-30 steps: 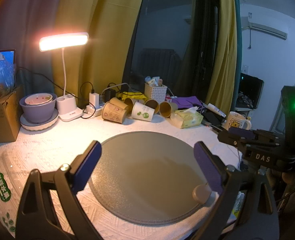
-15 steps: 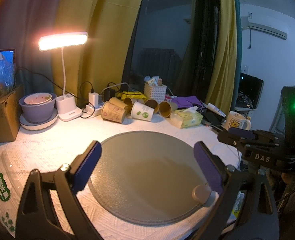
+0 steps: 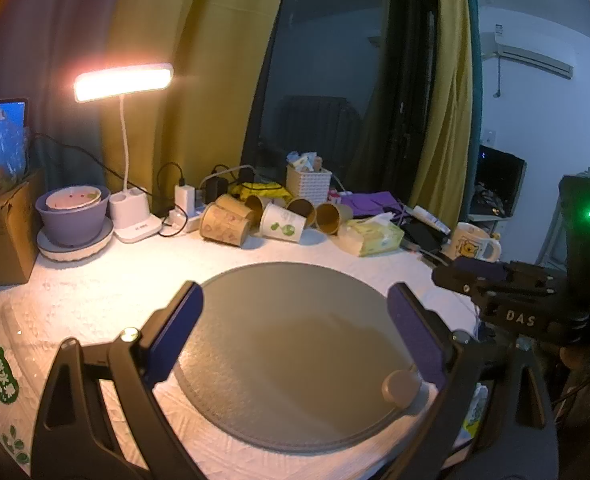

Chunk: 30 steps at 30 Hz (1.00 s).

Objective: Flip cup upright

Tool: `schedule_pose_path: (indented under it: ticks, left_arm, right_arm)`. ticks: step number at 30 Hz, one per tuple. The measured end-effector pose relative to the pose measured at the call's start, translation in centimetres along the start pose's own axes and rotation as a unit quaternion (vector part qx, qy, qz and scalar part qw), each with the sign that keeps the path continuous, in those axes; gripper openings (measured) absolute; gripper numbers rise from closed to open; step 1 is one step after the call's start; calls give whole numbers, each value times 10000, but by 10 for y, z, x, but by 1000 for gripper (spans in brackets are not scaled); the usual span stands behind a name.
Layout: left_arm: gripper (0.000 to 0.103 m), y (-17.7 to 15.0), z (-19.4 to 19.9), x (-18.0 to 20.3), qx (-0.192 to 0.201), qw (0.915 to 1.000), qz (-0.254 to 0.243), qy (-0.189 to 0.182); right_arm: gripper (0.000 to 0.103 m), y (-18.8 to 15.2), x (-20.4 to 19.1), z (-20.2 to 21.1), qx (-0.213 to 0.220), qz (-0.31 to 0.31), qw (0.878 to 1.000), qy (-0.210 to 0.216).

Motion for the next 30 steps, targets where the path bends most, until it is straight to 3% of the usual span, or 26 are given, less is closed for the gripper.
schedule_pose_path:
  ticks: [20, 30]
  left_arm:
    - [94, -1, 0, 9, -19, 10000, -4, -20]
    - [94, 19, -36, 15, -231, 9997, -24, -49]
  right_arm:
    - [46, 0, 1, -2, -26, -1, 10000, 3]
    - [46, 8, 22, -21, -199, -12, 9998, 23]
Point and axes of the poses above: each gripper's, at about its wrist camera, not at the fingertips, and z roughly against the way its jaws point, x to its right, y to its top, the point moved 8 cm from there along -z, roughly the way its jaws point, and after that the axes turned 1 degree about -z, right-handed, at the moved point
